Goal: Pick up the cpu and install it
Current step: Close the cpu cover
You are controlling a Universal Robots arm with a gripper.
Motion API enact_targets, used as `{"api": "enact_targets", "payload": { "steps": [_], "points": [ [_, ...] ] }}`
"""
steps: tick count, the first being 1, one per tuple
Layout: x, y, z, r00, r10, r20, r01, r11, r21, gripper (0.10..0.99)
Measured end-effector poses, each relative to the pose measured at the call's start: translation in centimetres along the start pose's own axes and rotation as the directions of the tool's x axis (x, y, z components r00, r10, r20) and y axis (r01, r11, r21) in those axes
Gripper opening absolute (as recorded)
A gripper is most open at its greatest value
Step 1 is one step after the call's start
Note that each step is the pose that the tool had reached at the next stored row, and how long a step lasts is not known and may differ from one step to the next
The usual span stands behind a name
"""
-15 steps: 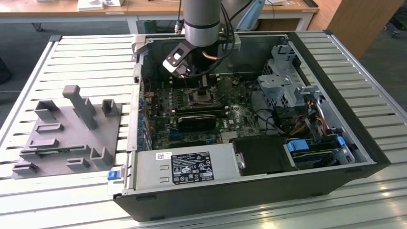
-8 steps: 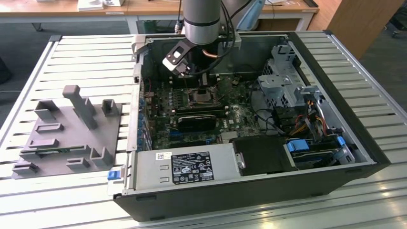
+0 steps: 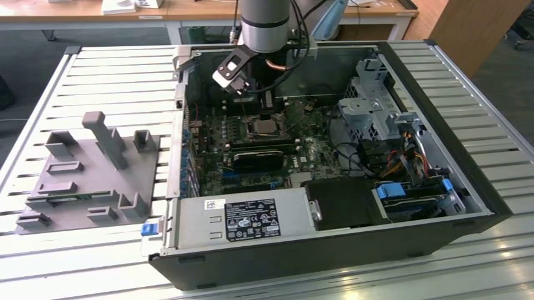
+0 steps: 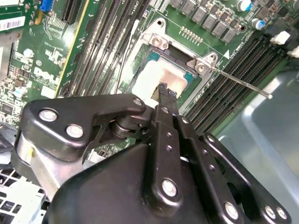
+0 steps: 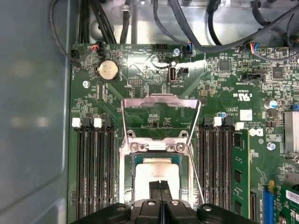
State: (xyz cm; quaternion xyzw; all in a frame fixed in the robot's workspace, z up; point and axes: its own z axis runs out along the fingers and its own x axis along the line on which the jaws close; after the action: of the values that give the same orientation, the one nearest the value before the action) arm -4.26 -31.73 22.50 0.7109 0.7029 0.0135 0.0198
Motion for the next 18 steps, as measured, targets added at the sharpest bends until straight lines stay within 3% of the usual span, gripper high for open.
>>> {"api": "enact_targets", "payload": {
  "steps": [4,18],
  "points": [
    [0.0,0.02,-0.26,1.0,0.0,-0.0047,0.0,1.0,0.0,0.106],
    [0.0,0.05,-1.11,1.0,0.0,-0.0048,0.0,1.0,0.0,0.106]
  ]
}}
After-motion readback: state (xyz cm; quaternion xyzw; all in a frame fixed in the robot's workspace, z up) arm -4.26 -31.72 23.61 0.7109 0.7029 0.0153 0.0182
